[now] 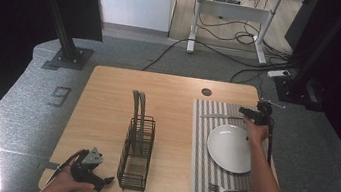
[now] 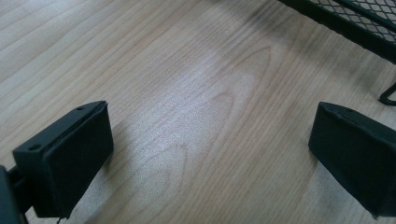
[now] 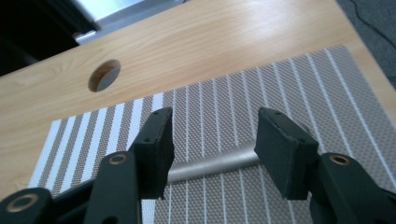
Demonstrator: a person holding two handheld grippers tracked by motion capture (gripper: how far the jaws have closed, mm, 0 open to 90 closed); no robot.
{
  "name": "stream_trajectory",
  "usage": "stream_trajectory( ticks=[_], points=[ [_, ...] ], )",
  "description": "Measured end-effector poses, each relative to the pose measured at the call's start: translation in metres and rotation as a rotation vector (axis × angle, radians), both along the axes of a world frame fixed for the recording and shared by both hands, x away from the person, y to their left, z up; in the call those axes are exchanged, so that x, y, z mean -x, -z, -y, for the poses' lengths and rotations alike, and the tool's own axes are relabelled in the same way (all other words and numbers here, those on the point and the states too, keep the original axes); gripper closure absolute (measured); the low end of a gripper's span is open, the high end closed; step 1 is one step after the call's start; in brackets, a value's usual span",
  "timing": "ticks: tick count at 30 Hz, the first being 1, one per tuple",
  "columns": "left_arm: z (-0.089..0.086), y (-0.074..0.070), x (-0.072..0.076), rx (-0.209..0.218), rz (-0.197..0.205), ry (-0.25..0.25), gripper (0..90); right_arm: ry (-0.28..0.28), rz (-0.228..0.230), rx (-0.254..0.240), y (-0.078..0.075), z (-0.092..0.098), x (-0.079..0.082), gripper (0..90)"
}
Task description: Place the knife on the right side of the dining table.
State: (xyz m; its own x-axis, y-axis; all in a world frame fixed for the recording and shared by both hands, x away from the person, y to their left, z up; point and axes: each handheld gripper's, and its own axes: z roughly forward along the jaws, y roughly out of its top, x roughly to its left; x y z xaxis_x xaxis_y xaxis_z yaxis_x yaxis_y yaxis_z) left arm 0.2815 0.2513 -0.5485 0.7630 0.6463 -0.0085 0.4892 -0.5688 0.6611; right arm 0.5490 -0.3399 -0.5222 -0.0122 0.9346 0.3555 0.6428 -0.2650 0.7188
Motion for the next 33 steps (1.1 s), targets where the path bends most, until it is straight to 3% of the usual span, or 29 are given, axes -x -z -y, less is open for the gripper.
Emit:
stream_trajectory(
  ticks=[1, 2, 3, 4, 5, 7, 10, 17, 33],
  points=[
    [0.0, 0.0, 0.0, 0.0, 0.0, 0.0, 0.0, 0.0, 0.0, 0.0, 0.0, 0.0, 0.0, 46.4],
    [0.0, 0.0, 0.0, 0.0, 0.0, 0.0, 0.0, -0.028, -0.027, 0.062, 0.001, -0.005, -0.008, 46.5],
    [0.0, 0.0, 0.0, 0.0, 0.0, 0.0, 0.0, -0.028, -0.027, 0.062, 0.001, -0.005, -0.008, 46.5],
    [0.0, 0.0, 0.0, 0.0, 0.0, 0.0, 0.0, -0.062, -0.051, 0.109, 0.005, -0.01, -0.017, 46.3],
    [0.0, 0.0, 0.0, 0.0, 0.0, 0.0, 0.0, -0.062, -0.051, 0.109, 0.005, -0.01, -0.017, 46.3],
    [0.0, 0.0, 0.0, 0.001, 0.0, 0.001, 0.0, -0.097, -0.067, 0.161, 0.009, -0.019, -0.025, 46.5],
    [0.0, 0.0, 0.0, 0.0, -0.001, 0.003, 0.0, -0.103, -0.079, 0.205, 0.015, -0.025, -0.027, 46.8],
    [0.0, 0.0, 0.0, 0.0, 0.0, 0.003, 0.0, -0.092, -0.097, 0.223, 0.019, -0.029, -0.025, 46.9],
    [0.0, 0.0, 0.0, 0.0, 0.0, 0.0, 0.0, -0.052, -0.116, 0.212, 0.017, -0.03, -0.022, 46.3]
  ],
)
